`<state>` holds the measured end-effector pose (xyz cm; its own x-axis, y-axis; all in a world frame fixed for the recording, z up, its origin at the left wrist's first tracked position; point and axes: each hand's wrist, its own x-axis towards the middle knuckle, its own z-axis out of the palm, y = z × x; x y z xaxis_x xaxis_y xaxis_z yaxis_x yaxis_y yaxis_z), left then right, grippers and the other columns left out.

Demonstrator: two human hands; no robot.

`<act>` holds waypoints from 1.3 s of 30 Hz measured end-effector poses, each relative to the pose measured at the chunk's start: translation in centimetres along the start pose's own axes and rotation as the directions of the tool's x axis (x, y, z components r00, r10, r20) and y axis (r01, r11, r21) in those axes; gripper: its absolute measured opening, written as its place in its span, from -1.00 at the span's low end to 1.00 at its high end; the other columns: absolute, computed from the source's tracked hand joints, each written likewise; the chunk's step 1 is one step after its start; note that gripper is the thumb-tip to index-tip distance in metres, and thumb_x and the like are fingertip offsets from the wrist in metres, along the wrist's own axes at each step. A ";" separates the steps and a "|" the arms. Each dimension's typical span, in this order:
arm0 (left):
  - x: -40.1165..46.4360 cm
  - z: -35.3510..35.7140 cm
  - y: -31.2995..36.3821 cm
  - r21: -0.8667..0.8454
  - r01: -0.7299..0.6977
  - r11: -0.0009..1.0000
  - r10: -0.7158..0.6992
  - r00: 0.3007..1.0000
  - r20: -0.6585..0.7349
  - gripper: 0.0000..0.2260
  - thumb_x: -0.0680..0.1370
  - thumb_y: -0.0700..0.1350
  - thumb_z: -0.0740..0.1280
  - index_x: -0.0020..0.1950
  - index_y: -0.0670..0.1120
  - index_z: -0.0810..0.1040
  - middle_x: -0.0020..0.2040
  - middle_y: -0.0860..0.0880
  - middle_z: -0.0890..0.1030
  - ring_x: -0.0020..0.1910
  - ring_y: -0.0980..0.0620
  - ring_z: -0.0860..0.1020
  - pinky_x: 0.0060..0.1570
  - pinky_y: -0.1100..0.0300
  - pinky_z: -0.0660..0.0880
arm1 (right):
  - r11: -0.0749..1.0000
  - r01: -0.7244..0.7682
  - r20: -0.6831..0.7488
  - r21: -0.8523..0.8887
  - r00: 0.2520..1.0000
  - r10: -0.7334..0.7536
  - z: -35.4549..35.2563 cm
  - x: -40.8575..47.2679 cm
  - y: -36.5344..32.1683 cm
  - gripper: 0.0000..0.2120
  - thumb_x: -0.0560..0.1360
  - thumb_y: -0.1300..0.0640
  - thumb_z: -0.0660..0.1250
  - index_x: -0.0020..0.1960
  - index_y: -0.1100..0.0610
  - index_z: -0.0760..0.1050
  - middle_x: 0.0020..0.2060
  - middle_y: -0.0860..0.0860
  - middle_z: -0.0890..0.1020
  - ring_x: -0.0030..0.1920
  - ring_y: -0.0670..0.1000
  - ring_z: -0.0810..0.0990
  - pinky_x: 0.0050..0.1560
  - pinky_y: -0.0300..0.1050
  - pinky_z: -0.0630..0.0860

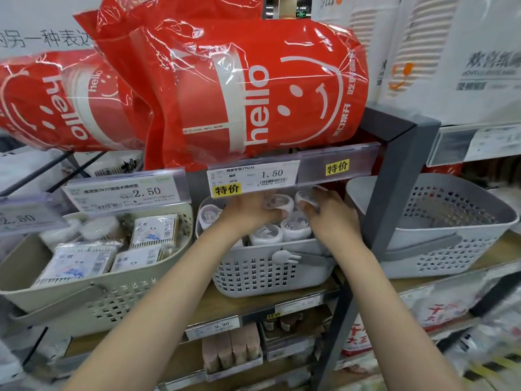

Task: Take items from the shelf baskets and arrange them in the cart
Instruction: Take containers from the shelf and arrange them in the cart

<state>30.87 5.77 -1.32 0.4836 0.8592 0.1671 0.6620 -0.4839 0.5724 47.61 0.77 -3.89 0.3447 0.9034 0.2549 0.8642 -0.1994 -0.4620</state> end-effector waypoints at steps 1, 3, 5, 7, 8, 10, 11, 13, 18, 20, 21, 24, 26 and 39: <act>0.0 0.0 -0.1 0.046 -0.017 0.999 0.017 1.000 0.000 -0.57 0.48 0.06 0.40 0.33 0.04 0.47 0.28 0.01 0.52 0.25 0.01 0.46 0.06 0.25 0.34 | 1.000 0.000 0.027 -0.016 1.000 0.001 0.0 0.0 0.0 -0.57 0.59 -0.13 0.12 0.42 -0.03 0.35 0.38 0.06 0.41 0.35 0.15 0.38 0.30 0.06 0.30; 0.0 0.1 -0.3 0.140 -0.046 0.989 0.044 0.999 0.016 -0.65 0.49 0.08 0.38 0.24 0.02 0.53 0.20 -0.02 0.58 0.19 -0.01 0.50 0.06 0.18 0.41 | 0.999 0.009 0.049 -0.039 0.999 -0.007 -0.2 -0.1 -0.2 -0.58 0.58 -0.13 0.10 0.39 -0.04 0.38 0.36 0.06 0.43 0.32 0.14 0.41 0.27 0.07 0.33; -0.1 0.2 -0.5 0.198 -0.055 0.979 0.050 0.998 0.030 -0.67 0.51 0.12 0.33 0.20 -0.02 0.55 0.16 -0.04 0.60 0.16 -0.04 0.52 0.06 0.13 0.45 | 0.999 0.020 0.037 -0.046 0.999 -0.019 -0.3 -0.4 -0.3 -0.62 0.57 -0.12 0.09 0.31 -0.04 0.45 0.31 0.06 0.48 0.28 0.13 0.45 0.25 0.07 0.34; -0.1 0.3 -0.8 0.198 -0.057 0.979 0.055 0.998 0.017 -0.64 0.55 0.15 0.25 0.24 -0.02 0.56 0.23 -0.06 0.58 0.20 -0.04 0.50 0.02 0.18 0.40 | 0.999 0.038 -0.012 -0.024 0.999 -0.038 -0.2 -0.7 -0.5 -0.67 0.56 -0.09 0.10 0.15 0.00 0.54 0.21 0.06 0.55 0.21 0.13 0.49 0.21 0.04 0.34; -0.2 0.4 -1.0 0.171 -0.053 0.984 0.053 0.999 0.003 -0.63 0.57 0.16 0.22 0.26 0.00 0.55 0.26 -0.05 0.56 0.24 -0.04 0.47 0.00 0.21 0.34 | 0.999 0.043 -0.036 -0.013 0.998 -0.044 -0.2 -0.8 -0.5 -0.69 0.56 -0.07 0.11 0.09 0.03 0.56 0.17 0.06 0.56 0.18 0.13 0.50 0.18 0.02 0.33; -0.3 0.5 -1.1 0.151 -0.058 0.987 0.062 0.998 -0.027 -0.63 0.58 0.15 0.21 0.29 0.02 0.54 0.28 -0.04 0.55 0.27 -0.05 0.43 -0.02 0.24 0.26 | 0.998 0.052 -0.053 -0.019 0.997 -0.053 -0.1 -0.9 -0.4 -0.69 0.56 -0.05 0.12 0.08 0.05 0.57 0.15 0.07 0.58 0.15 0.14 0.52 0.17 0.01 0.31; -0.3 0.5 -1.2 0.174 -0.064 0.983 0.071 0.997 -0.034 -0.63 0.58 0.13 0.21 0.31 -0.01 0.52 0.28 -0.05 0.54 0.27 -0.06 0.42 -0.03 0.24 0.25 | 0.998 0.058 -0.046 -0.030 0.997 -0.059 -0.2 -0.9 -0.4 -0.69 0.56 -0.06 0.12 0.13 0.03 0.56 0.16 0.06 0.58 0.16 0.14 0.52 0.20 0.02 0.30; -0.4 0.5 -1.2 0.202 -0.069 0.977 0.078 0.996 -0.040 -0.61 0.58 0.12 0.23 0.32 -0.06 0.47 0.26 -0.09 0.53 0.25 -0.09 0.44 -0.04 0.22 0.28 | 0.998 0.059 -0.020 -0.039 0.998 -0.059 -0.4 -0.9 -0.4 -0.65 0.57 -0.07 0.12 0.27 0.01 0.48 0.20 0.04 0.58 0.21 0.14 0.50 0.31 0.06 0.24; -0.6 0.4 -1.2 0.122 -0.069 0.990 0.078 0.995 -0.068 -0.68 0.56 0.13 0.27 0.17 -0.03 0.59 0.12 -0.03 0.60 0.13 -0.03 0.50 -0.09 0.22 0.30 | 0.991 0.093 -0.013 -0.095 0.995 -0.094 -0.6 -1.0 -0.6 -0.72 0.56 0.02 0.11 0.09 0.08 0.55 0.15 0.06 0.57 0.19 0.13 0.48 0.36 0.13 0.21; -0.7 0.3 -1.1 0.107 -0.074 0.991 0.081 0.994 -0.069 -0.69 0.57 0.09 0.26 0.21 -0.03 0.59 0.15 -0.04 0.59 0.16 -0.03 0.48 -0.09 0.25 0.25 | 0.993 0.093 -0.017 -0.069 0.995 -0.095 -0.7 -1.2 -0.6 -0.72 0.56 0.06 0.11 0.12 0.09 0.55 0.16 0.08 0.55 0.19 0.14 0.47 0.37 0.12 0.19; -0.8 0.2 -1.1 0.101 -0.078 0.992 0.085 0.994 -0.062 -0.70 0.59 0.05 0.25 0.23 -0.04 0.58 0.17 -0.06 0.58 0.18 -0.04 0.47 -0.09 0.26 0.24 | 0.994 0.093 -0.019 -0.064 0.995 -0.094 -0.7 -1.3 -0.6 -0.70 0.56 0.07 0.11 0.17 0.10 0.53 0.18 0.09 0.54 0.19 0.14 0.47 0.37 0.11 0.19; -1.1 -0.1 -1.2 0.072 -0.080 0.994 0.084 0.995 -0.049 -0.71 0.62 -0.06 0.21 0.31 -0.09 0.52 0.26 -0.10 0.54 0.23 -0.07 0.46 -0.11 0.32 0.21 | 0.993 0.101 -0.032 -0.058 0.994 -0.103 -0.7 -1.5 -0.6 -0.69 0.57 0.09 0.12 0.23 0.12 0.50 0.21 0.10 0.53 0.19 0.16 0.48 0.34 0.08 0.20; -1.4 -0.5 -1.3 0.050 -0.044 0.998 0.047 0.997 -0.059 -0.70 0.63 -0.10 0.17 0.32 -0.09 0.50 0.27 -0.10 0.54 0.24 -0.07 0.47 -0.05 0.29 0.26 | 0.992 0.111 -0.048 -0.064 0.992 -0.114 -0.8 -1.6 -0.6 -0.71 0.55 0.10 0.15 0.16 0.14 0.54 0.19 0.11 0.53 0.18 0.17 0.48 0.33 0.08 0.24; -5.0 -2.9 -4.6 0.214 0.076 0.974 -0.019 0.966 -0.257 -0.77 0.60 -0.20 0.17 0.13 -0.17 0.59 0.12 -0.11 0.62 0.11 -0.12 0.54 0.03 0.13 0.44 | 0.972 0.222 -0.059 -0.082 0.972 -0.227 -0.4 -3.4 -0.1 -0.59 0.55 -0.02 0.24 0.31 0.19 0.47 0.29 0.16 0.48 0.30 0.19 0.40 0.33 0.02 0.28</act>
<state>23.73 4.23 -2.47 0.3077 0.8821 0.3566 0.8041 -0.4415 0.3982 46.49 -2.39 -4.39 0.1607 0.9010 0.4029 0.9462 -0.0244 -0.3228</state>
